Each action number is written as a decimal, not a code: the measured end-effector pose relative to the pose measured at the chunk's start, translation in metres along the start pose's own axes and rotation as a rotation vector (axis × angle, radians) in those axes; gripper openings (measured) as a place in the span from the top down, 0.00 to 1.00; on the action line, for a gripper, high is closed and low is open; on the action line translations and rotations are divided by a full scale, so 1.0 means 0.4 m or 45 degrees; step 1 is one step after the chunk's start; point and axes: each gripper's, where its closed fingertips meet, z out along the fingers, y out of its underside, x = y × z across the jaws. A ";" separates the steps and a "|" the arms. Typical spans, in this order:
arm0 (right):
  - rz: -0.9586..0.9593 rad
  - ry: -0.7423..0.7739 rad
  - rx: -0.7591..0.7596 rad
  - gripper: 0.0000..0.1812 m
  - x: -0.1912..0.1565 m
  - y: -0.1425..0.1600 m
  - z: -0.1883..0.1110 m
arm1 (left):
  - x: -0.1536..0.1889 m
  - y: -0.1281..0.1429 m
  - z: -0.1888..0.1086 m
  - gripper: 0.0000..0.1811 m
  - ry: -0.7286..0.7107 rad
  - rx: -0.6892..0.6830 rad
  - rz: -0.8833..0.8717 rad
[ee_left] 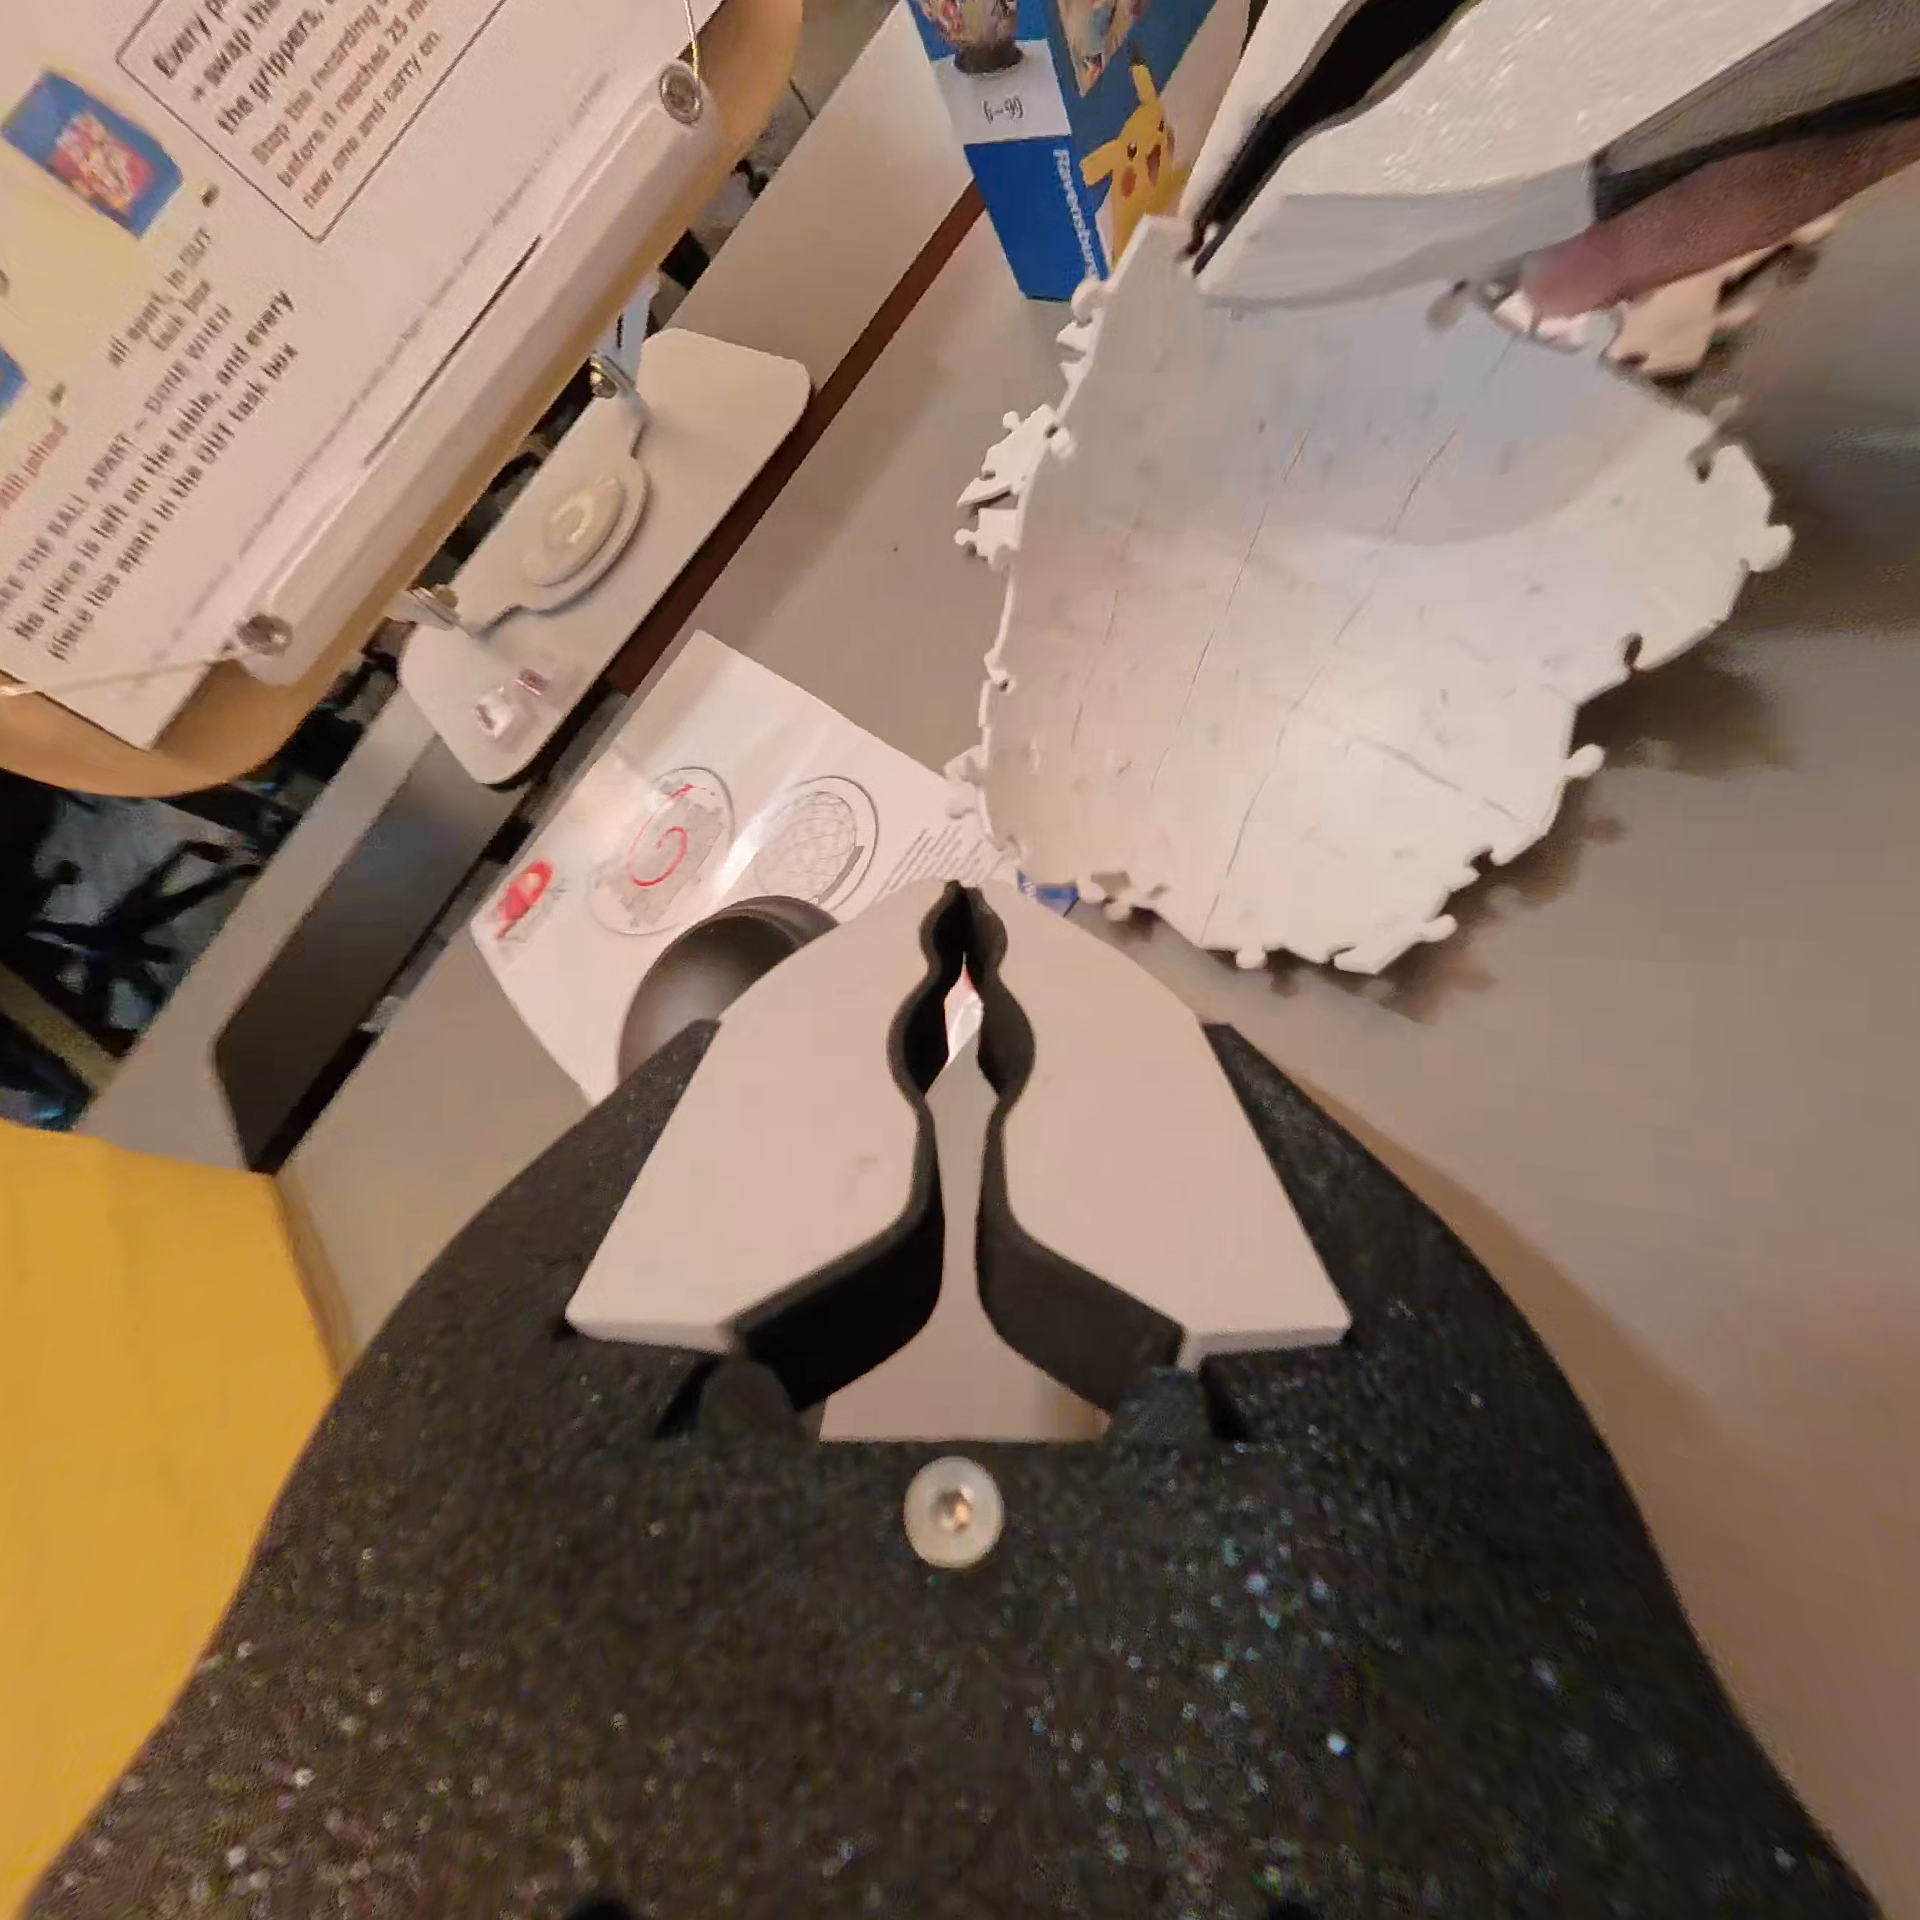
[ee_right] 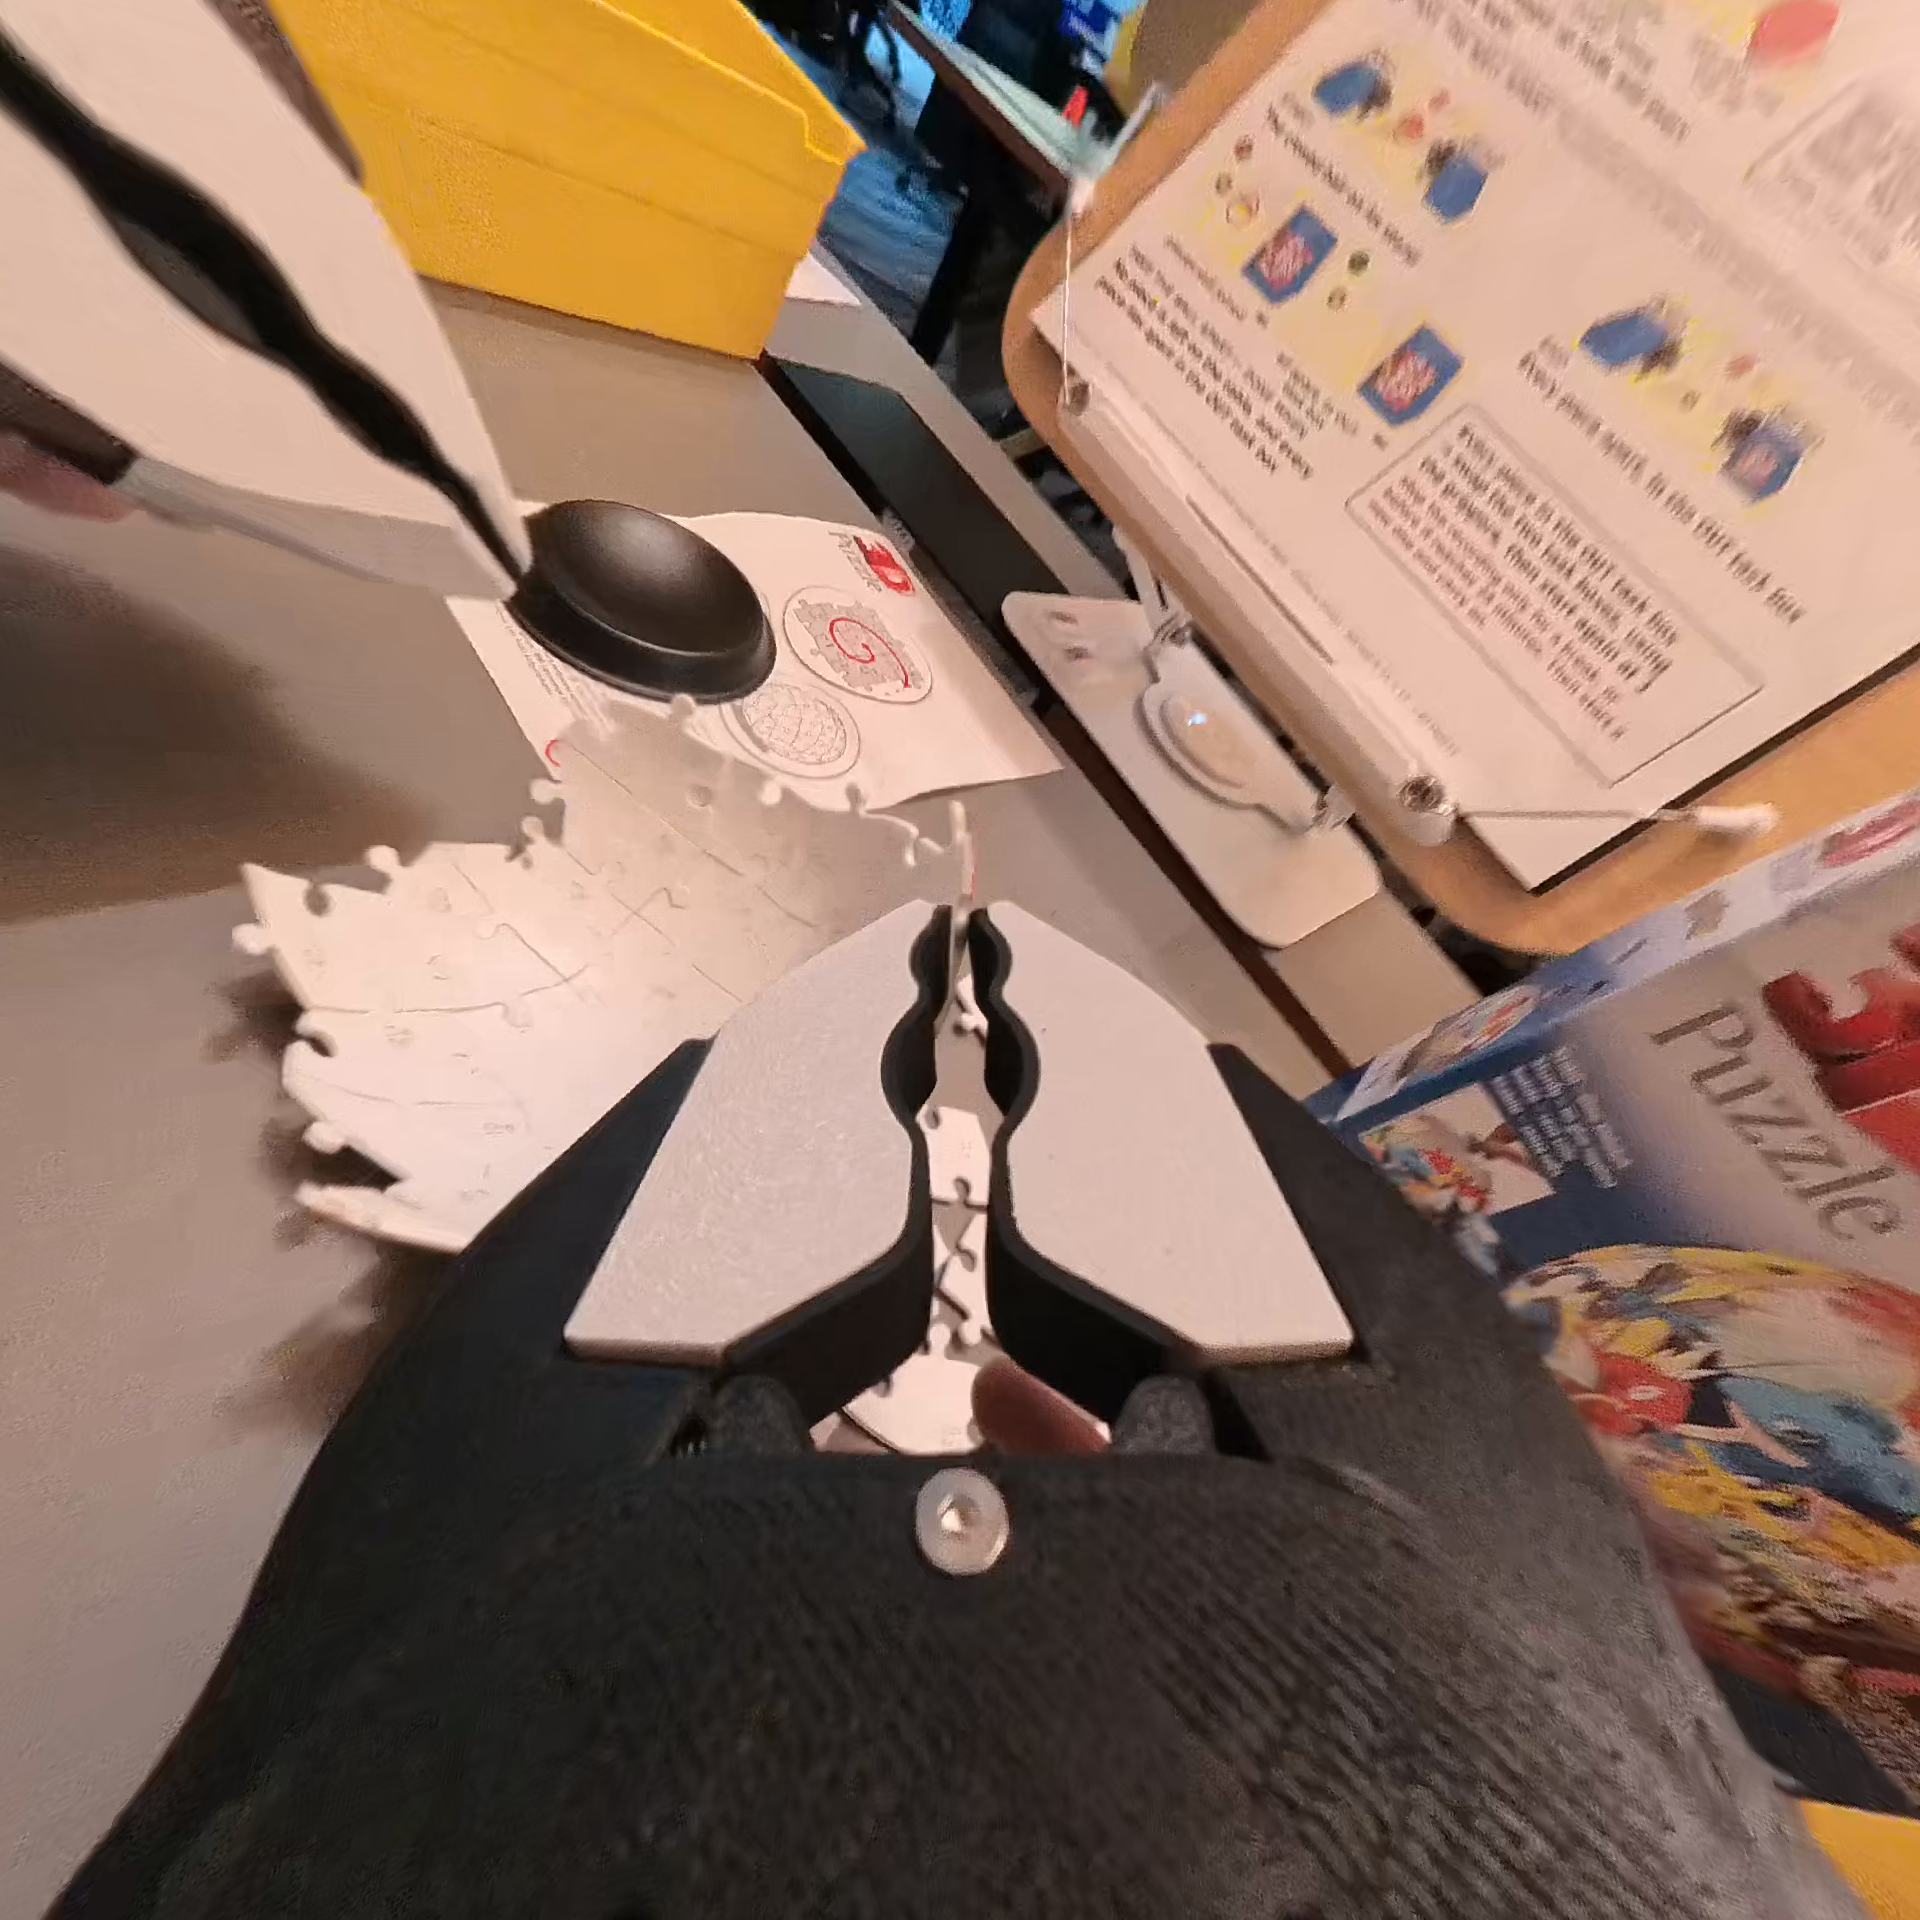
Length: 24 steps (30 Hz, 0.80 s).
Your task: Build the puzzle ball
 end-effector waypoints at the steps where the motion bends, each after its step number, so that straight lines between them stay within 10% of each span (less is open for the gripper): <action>1: 0.052 -0.027 -0.020 0.98 0.004 0.008 0.010 | 0.008 0.002 0.007 1.00 0.035 0.015 -0.048; 14: 0.461 -0.352 -0.108 0.88 0.023 0.030 0.060 | 0.048 -0.008 0.008 1.00 0.144 0.072 -0.166; 24: 0.828 -0.388 -0.300 0.77 -0.003 0.101 -0.065 | 0.102 -0.006 -0.002 1.00 0.190 0.067 -0.081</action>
